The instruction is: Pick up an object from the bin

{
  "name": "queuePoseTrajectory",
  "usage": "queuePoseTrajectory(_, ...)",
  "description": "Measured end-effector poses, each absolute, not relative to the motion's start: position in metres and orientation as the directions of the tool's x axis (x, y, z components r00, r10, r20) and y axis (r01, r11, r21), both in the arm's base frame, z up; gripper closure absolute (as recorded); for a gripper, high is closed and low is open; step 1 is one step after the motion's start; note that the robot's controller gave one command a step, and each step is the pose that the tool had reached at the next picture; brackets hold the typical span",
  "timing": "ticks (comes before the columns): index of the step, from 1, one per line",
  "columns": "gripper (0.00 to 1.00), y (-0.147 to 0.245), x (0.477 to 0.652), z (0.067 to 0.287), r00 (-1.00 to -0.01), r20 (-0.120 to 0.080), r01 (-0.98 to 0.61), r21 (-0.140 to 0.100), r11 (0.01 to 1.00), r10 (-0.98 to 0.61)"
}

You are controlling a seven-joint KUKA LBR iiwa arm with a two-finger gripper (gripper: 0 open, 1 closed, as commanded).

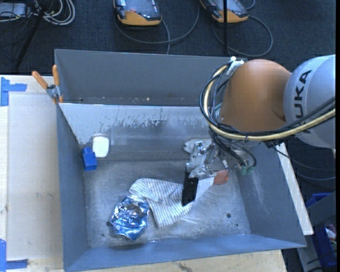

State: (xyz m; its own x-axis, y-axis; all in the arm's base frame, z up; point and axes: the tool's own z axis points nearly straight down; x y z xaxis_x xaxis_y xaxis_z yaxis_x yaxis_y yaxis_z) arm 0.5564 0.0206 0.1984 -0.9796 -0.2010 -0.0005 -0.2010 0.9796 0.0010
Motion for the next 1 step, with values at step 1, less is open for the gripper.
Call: queuePoseTrajectory(1, 1.0, 0.016, 0.552, 0.2297, -0.972, 0.01, -0.233, 0.003, 0.972, -0.233)
